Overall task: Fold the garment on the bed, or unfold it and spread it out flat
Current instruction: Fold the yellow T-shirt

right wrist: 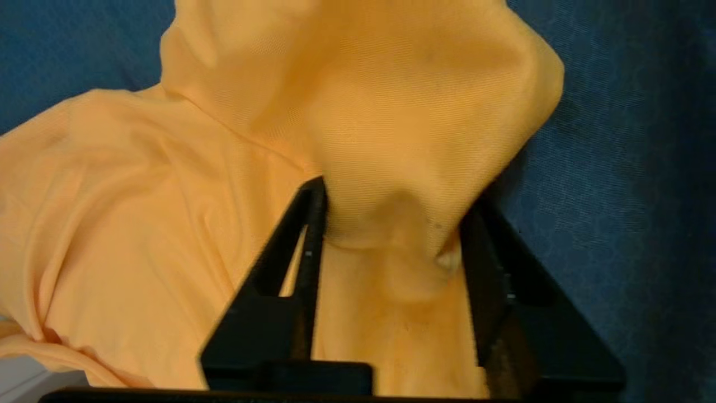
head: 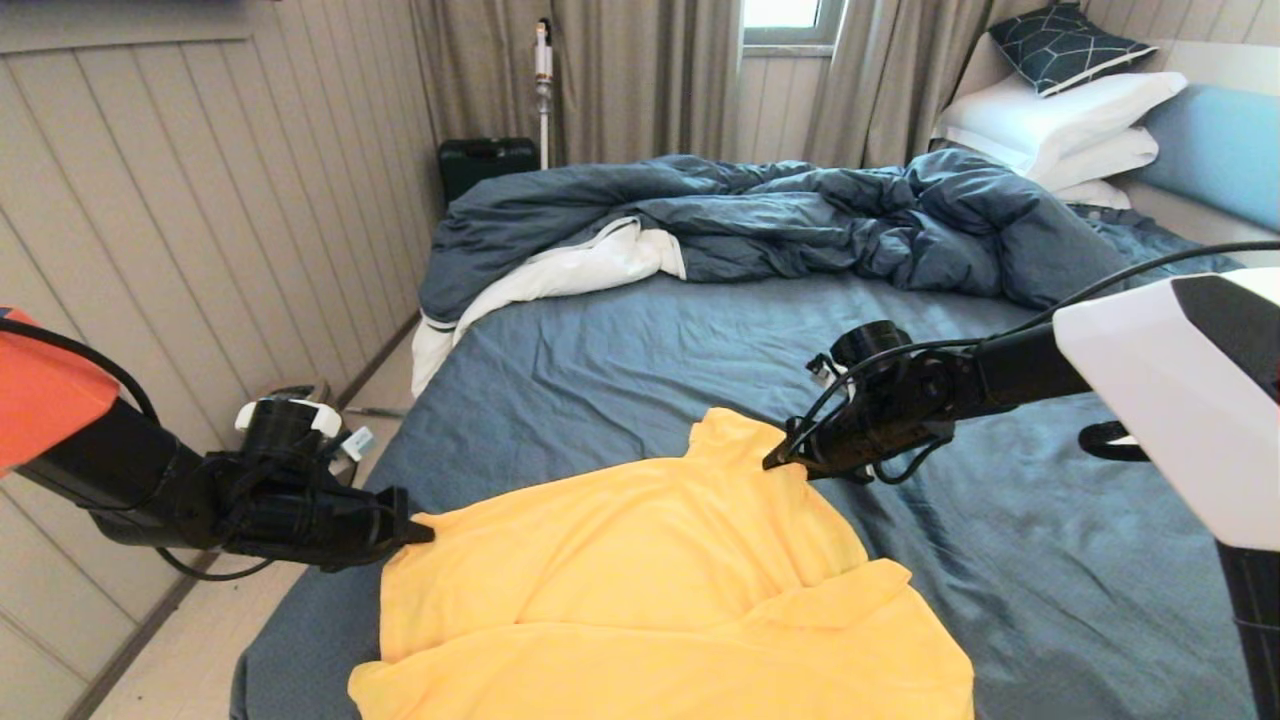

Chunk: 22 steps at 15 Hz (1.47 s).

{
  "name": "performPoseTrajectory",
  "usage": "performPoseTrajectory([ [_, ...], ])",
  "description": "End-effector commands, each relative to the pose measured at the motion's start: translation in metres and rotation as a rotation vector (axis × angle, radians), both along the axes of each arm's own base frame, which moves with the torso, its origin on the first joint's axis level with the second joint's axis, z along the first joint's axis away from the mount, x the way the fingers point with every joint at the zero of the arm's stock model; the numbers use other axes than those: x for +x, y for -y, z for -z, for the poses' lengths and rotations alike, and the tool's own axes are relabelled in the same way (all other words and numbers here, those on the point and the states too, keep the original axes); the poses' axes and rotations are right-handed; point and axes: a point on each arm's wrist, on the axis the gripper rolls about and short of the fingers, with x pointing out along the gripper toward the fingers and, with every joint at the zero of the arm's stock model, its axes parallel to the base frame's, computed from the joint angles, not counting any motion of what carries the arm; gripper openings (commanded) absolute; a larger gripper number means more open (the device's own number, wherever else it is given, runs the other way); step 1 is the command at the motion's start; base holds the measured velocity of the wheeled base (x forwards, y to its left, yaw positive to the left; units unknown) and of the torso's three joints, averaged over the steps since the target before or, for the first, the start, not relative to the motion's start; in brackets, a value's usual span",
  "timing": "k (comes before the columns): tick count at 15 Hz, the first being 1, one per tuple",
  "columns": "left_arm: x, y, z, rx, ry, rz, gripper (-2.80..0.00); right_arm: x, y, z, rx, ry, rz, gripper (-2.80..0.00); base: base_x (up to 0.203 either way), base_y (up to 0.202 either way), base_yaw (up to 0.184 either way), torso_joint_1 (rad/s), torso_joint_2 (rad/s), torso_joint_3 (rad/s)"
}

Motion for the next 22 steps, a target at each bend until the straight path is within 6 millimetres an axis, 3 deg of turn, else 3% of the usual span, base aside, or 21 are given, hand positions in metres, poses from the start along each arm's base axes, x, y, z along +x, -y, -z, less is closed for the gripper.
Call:
performPoseTrajectory([
  [1,0.001,0.0,0.0,-0.004,0.009,0.0,-2.8,0.0,0.0,0.0,0.001,0.003,0.003,-2.8,0.0,0.0,0.0,0.0,0.0,0.0],
  [6,-0.003,0.0,-0.01,-0.007,0.054,0.0,-2.8,-0.002,0.005,-0.006,0.0,0.013,0.013,-2.8,0.0,0.0,0.0,0.0,0.0,0.0],
  [10,-0.016,-0.001,-0.017,-0.009,0.131,0.001,-2.8,-0.01,0.007,-0.024,0.007,0.047,0.015,-2.8,0.0,0.0,0.0,0.0,0.0,0.0],
  [15,-0.046,-0.008,-0.025,-0.005,0.127,-0.012,-2.8,-0.038,0.009,-0.041,0.006,0.064,-0.001,-2.8,0.0,0.0,0.0,0.0,0.0,0.0],
  [19,-0.069,-0.012,-0.041,-0.003,0.164,-0.017,-2.8,-0.062,0.013,-0.035,0.006,0.107,-0.009,-2.8,0.0,0.0,0.0,0.0,0.0,0.0],
  [22,-0.084,-0.012,-0.042,-0.001,0.156,-0.015,-2.8,-0.08,0.018,-0.033,-0.005,0.1,-0.019,-2.8,0.0,0.0,0.0,0.0,0.0,0.0],
])
